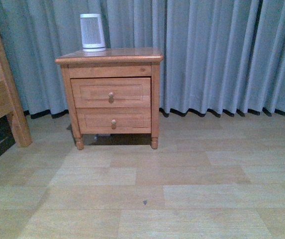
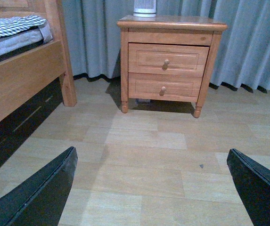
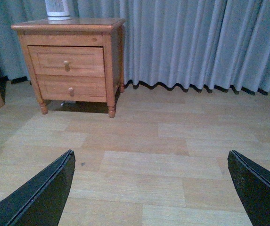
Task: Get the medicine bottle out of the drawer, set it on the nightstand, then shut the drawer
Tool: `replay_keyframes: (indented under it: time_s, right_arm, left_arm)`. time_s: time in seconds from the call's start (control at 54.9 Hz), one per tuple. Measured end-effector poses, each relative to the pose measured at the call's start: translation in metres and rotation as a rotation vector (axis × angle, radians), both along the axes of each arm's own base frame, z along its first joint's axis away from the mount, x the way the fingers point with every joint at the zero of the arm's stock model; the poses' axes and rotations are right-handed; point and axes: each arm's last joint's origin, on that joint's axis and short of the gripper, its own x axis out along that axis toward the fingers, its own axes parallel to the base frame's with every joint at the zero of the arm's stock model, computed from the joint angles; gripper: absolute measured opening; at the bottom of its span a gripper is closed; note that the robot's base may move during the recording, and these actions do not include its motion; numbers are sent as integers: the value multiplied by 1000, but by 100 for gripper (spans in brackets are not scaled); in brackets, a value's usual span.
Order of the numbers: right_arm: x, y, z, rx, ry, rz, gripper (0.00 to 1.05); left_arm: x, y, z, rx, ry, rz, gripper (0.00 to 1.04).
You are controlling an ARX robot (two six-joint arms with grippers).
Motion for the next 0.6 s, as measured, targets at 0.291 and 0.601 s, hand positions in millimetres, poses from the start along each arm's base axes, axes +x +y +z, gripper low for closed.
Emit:
replay_keyframes:
  time_s: [0.291, 0.601]
  right_arm:
    - [0, 0, 0, 0, 0, 0, 98]
    - [0, 0, 0, 0, 0, 0, 98]
  left_arm:
    - [0, 0, 0, 0, 0, 0, 98]
    - [0, 0, 0, 0, 0, 0, 98]
